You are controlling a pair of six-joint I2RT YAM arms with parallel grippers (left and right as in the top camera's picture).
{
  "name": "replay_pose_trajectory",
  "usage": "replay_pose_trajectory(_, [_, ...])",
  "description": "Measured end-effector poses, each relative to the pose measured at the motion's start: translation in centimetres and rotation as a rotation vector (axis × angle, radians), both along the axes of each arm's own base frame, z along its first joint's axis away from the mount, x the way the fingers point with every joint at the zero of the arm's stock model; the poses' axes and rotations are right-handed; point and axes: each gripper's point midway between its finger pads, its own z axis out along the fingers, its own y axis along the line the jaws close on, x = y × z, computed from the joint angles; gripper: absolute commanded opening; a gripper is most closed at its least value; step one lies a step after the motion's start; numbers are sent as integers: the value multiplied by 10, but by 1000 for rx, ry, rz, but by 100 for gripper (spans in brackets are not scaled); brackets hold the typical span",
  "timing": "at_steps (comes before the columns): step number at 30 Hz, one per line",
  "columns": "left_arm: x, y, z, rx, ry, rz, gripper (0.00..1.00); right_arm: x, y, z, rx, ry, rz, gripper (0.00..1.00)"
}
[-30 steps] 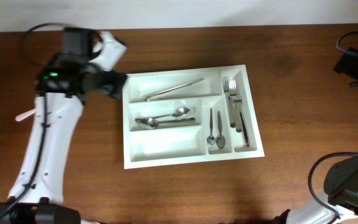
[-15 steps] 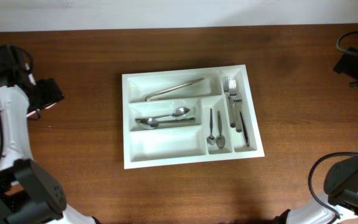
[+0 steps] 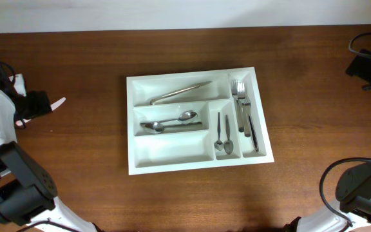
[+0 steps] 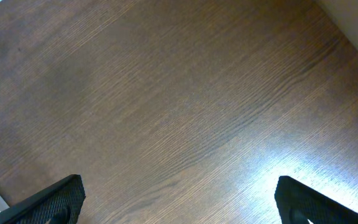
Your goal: Pack container
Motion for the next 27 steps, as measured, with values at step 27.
replay_pose_trajectory(27, [33, 31, -14, 353, 41, -1003, 85, 0, 0, 0, 0, 0, 0, 99])
